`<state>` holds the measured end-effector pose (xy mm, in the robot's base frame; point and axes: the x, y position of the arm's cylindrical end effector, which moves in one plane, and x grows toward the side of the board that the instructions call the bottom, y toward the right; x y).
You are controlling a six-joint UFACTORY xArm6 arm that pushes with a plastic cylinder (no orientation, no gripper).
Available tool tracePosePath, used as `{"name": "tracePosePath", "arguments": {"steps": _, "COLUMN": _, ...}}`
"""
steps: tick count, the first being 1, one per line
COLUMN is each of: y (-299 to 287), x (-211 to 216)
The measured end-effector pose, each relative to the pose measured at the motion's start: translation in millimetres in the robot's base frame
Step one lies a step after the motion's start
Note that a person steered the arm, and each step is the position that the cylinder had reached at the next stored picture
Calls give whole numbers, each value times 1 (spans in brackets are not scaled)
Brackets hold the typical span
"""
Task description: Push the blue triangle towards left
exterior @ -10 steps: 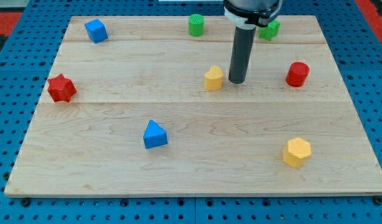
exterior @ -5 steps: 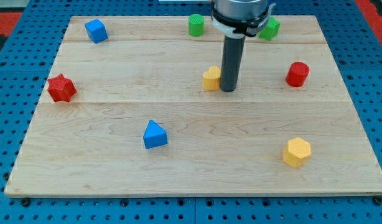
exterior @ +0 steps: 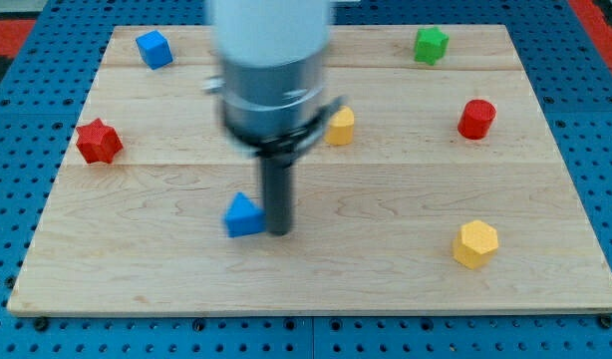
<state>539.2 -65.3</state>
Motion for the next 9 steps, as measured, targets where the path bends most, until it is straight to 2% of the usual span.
{"name": "tracePosePath", "arguments": {"steps": 1, "y": -31, "x": -8}}
{"name": "tracePosePath", "arguments": {"steps": 2, "y": 17, "x": -35}}
{"name": "tracePosePath", "arguments": {"steps": 3, "y": -33, "x": -27}}
{"name": "tracePosePath", "arguments": {"steps": 4, "y": -82, "x": 2}}
{"name": "tracePosePath", "arguments": {"steps": 5, "y": -108, "x": -17}}
{"name": "tracePosePath", "arguments": {"steps": 6, "y": -109, "x": -29}}
{"name": "tracePosePath", "arguments": {"steps": 8, "y": -7, "x": -160}}
{"name": "tracePosePath", "arguments": {"steps": 9, "y": 6, "x": -169}}
